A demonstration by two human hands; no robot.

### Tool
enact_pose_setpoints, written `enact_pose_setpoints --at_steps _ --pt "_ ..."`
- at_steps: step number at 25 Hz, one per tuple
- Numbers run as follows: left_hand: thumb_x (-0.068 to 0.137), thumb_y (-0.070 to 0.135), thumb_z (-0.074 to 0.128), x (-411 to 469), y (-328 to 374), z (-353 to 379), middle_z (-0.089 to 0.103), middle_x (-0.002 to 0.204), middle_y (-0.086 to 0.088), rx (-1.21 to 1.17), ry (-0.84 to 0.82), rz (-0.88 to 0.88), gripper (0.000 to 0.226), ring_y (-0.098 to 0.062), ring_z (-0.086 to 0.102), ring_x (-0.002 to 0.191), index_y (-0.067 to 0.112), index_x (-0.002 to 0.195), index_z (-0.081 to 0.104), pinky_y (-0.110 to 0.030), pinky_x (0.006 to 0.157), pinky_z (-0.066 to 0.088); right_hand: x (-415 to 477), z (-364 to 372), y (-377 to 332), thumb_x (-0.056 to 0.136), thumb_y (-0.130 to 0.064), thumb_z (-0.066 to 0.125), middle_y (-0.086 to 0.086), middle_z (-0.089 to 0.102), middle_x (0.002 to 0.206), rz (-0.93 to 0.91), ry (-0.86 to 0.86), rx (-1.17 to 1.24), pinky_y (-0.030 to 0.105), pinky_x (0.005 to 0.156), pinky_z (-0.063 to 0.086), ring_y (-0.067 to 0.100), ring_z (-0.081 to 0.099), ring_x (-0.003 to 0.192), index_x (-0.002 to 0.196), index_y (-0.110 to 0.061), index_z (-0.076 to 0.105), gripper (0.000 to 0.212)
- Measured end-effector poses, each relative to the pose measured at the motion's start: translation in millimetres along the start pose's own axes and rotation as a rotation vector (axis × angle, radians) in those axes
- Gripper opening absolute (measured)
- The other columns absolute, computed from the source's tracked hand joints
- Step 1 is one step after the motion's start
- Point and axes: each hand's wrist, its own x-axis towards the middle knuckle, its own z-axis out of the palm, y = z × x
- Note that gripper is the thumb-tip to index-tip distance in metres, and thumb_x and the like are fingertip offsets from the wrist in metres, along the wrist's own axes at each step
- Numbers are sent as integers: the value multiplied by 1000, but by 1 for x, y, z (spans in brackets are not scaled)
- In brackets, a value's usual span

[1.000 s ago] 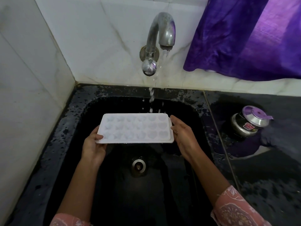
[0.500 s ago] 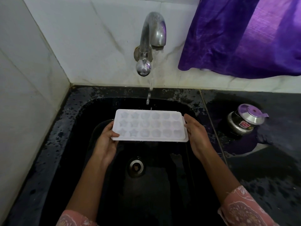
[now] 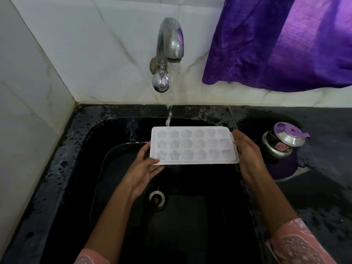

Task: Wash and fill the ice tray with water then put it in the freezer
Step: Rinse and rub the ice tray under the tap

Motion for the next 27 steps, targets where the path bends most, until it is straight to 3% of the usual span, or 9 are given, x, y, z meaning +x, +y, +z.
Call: enact_pose_setpoints --at_steps 3,7,11,16,22,24,27 --pt "89 -9 46 2 -1 5 64 114 -6 -22 -39 -20 59 -26 66 100 30 133 42 -34 88 53 5 -6 -1 93 -7 47 5 57 131 -13 -1 -18 39 96 48 22 57 115 128 -14 54 37" --pt "89 -10 46 10 7 8 63 117 -10 -74 -71 -13 61 -24 70 92 25 138 40 -30 74 59 8 -2 -8 94 -8 46 6 56 130 -18 -27 9 27 80 51 22 57 114 133 -12 49 39" --pt "91 -10 45 23 21 8 63 114 -10 -68 -65 38 61 -21 68 93 21 142 37 -28 73 58 17 10 -20 95 -7 45 5 54 134 -53 -51 -33 32 94 48 22 54 118 134 -12 49 40" --pt "92 -11 42 30 29 1 60 118 -6 -59 -42 91 60 -20 65 98 22 141 38 -26 70 58 23 28 -22 94 -15 51 4 60 126 -62 -71 -15 34 90 51 21 60 110 127 -15 57 34" --pt "94 -6 42 32 33 -13 59 120 -1 -58 9 154 56 -20 63 103 22 142 36 -26 74 58 22 48 -17 93 -8 49 5 55 133 -68 -103 -19 37 99 47 22 56 116 132 -10 51 39" --pt "95 -5 41 31 33 -18 59 118 2 -47 36 174 54 -19 62 103 22 142 36 -24 73 58 19 55 -15 93 -6 48 3 60 124 -65 -130 -14 34 92 51 19 60 108 128 -10 55 36" --pt "96 -4 38 28 35 -28 59 115 4 -42 78 195 52 -17 61 101 22 141 36 -22 73 58 12 65 -12 94 -2 44 -6 61 108 -63 -179 -11 18 73 52 4 61 89 128 -14 53 37"
